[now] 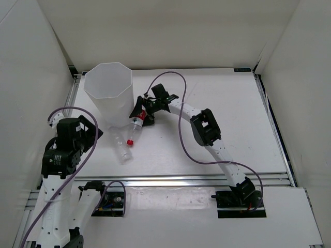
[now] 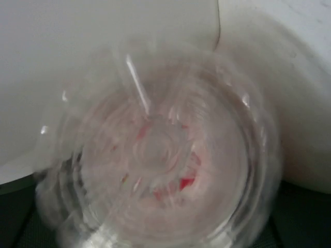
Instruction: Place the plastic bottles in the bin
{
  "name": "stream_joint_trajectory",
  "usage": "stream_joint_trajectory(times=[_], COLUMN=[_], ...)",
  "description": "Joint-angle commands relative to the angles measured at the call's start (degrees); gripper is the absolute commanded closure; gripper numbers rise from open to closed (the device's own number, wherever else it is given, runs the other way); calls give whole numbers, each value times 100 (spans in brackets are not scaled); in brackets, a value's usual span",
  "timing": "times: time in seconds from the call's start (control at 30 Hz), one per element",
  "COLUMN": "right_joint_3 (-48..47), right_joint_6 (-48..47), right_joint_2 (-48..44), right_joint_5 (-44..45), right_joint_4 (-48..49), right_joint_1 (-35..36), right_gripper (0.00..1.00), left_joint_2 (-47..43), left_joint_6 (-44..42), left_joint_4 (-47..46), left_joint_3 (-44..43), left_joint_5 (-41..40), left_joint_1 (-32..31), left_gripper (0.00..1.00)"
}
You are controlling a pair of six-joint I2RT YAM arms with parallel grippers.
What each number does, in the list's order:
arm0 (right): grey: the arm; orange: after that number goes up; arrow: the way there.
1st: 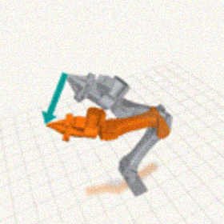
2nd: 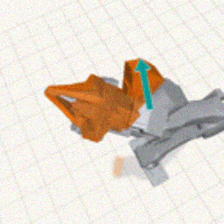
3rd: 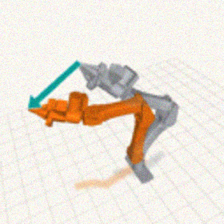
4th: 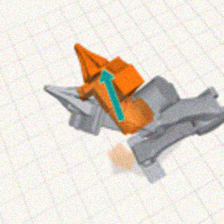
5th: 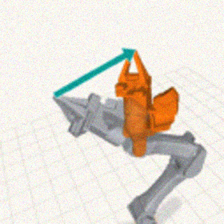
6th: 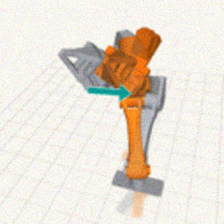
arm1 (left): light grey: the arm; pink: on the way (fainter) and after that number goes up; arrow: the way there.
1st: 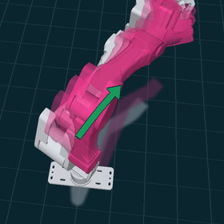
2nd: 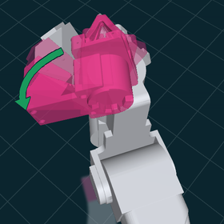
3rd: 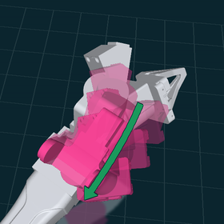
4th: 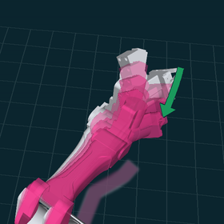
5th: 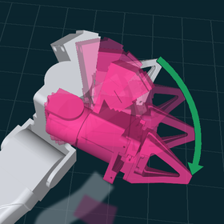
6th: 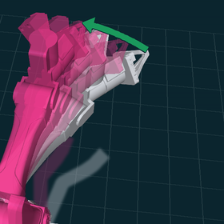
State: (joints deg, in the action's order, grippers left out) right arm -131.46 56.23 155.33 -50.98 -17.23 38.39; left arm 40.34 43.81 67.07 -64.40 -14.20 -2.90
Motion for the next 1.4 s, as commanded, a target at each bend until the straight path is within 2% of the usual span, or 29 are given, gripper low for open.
stream_joint_trajectory(times=[0.0,0.07,0.2,0.27,0.3,0.43,0.6,0.7,0.8,0.87,0.9,0.97,1.03,1.07,1.1,1.17,1.2,1.27,1.3,1.37], right_joint_3=[138,216,629,1217,1437,2491,3073,2584,1074,-179,-500,-784,-873,-873,-934,-1898,-1962,-1334,-1443,-1785], right_joint_6=[143,143,143,-50,-129,-681,-982,-982,-982,-930,-877,-877,-1401,-1726,-2208,-2091,-2142,-2563,-2564,-2564], right_joint_2=[226,226,17,-230,-518,-1240,-2768,-3473,-3632,-3632,-3632,-3580,-3720,-3720,-3642,-2975,-2877,-2964,-2912,-2517], right_joint_5=[-43,-105,-254,-254,-254,-499,-440,-202,219,456,658,1238,1991,2874,3153,3217,3339,3875,4024,4087], right_joint_4=[124,185,185,185,185,-51,-351,-543,-930,-931,-931,-434,-159,278,456,589,720,1210,1214,1214], right_joint_1=[-60,-60,-191,-331,-332,-674,-868,-921,-921,-921,-921,-869,-537,-369,-115,-43,97,273,326,388], right_gripper=[7,14,39,44,46,69,81,85,91,93,93,93,91,90,90,88,87,87,87,79], left_joint_2=[-43,-96,-201,-202,-254,-307,-307,-159,-9,53,53,202,272,343,343,474,475,545,598,598], left_joint_6=[119,180,329,409,461,567,883,1155,1314,1402,1402,1402,1341,1219,1148,929,927,796,691,637], left_joint_4=[306,385,447,447,447,211,-229,-396,-449,-510,-511,-511,-511,-511,-458,-458,-371,-317,-317,-395], left_joint_3=[42,94,234,384,437,832,1586,1808,1940,1940,1940,1887,1739,1651,1650,1449,1378,1263,1202,1254], left_joint_5=[251,251,251,251,251,251,-56,-407,-891,-1128,-1347,-1541,-1657,-1709,-1709,-1709,-1709,-1709,-1709,-1709], left_joint_1=[-27,-27,-27,-27,-27,-27,-27,-27,-27,-27,-27,-27,-27,-27,-27,-27,-27,-27,-27,-27], left_gripper=[0,0,0,0,0,0,0,0,0,0,0,0,0,0,0,0,0,0,0,0])
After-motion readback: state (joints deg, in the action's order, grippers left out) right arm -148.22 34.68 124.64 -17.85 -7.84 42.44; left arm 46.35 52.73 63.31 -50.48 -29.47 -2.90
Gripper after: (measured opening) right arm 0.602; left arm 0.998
